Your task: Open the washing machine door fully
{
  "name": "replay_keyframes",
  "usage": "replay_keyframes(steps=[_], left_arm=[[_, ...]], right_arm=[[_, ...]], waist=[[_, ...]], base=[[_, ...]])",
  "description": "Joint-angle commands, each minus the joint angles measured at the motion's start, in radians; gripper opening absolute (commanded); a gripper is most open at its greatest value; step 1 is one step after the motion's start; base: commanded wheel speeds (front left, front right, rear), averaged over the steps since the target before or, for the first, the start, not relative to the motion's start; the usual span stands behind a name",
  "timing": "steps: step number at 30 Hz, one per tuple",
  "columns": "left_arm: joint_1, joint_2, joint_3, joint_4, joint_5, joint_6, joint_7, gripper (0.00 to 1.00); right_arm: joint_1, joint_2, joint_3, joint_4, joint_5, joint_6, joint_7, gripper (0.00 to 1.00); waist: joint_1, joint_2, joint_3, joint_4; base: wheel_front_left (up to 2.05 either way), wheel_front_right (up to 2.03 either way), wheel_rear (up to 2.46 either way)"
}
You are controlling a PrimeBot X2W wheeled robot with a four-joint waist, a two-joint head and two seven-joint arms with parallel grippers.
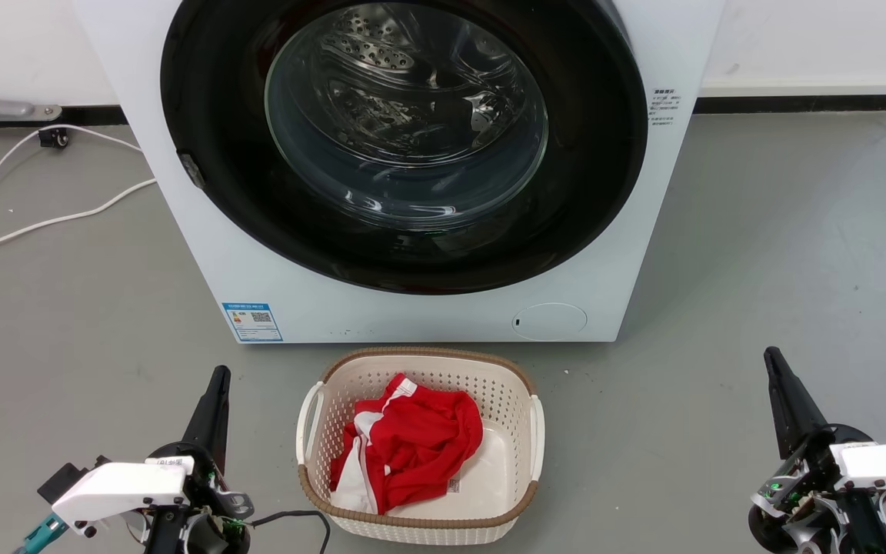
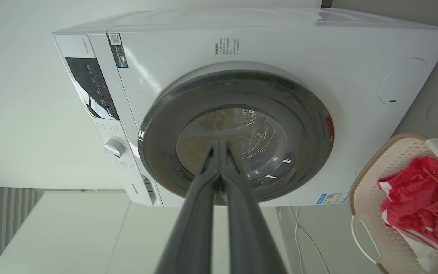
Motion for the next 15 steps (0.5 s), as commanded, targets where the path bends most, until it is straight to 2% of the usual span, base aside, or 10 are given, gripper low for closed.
replay_keyframes(steps=[1,12,13,15], left_arm=[[-0.008,-0.002,0.003,0.001,0.001,-0.003,0.004,0.00],[-0.008,-0.002,0.004,0.001,0.003,-0.003,0.003,0.00],[0.000,-0.001,0.001,0.000,0.000,0.000,0.003,1.00],[0.011,-0.003,-0.002,0.016,0.000,0.000,0.002,1.00]], right_arm=[[-0.013,0.004,-0.001,0.001,-0.004,0.000,0.005,0.00],[-0.013,0.005,-0.002,0.002,-0.006,0.000,0.005,0.00],[0.000,0.001,-0.001,0.000,0.000,0.000,0.002,1.00],[0.012,0.002,0.000,0.015,0.000,0.000,0.001,1.00]], waist=[[0.0000,-0.0001,0.000,0.000],[0.0000,-0.0001,0.000,0.000],[0.0000,-0.0001,0.000,0.000],[0.0000,-0.0001,0.000,0.000]], base=[[0.00,0.00,0.00],[0.00,0.00,0.00],[0.00,0.00,0.00],[0.00,0.00,0.00]])
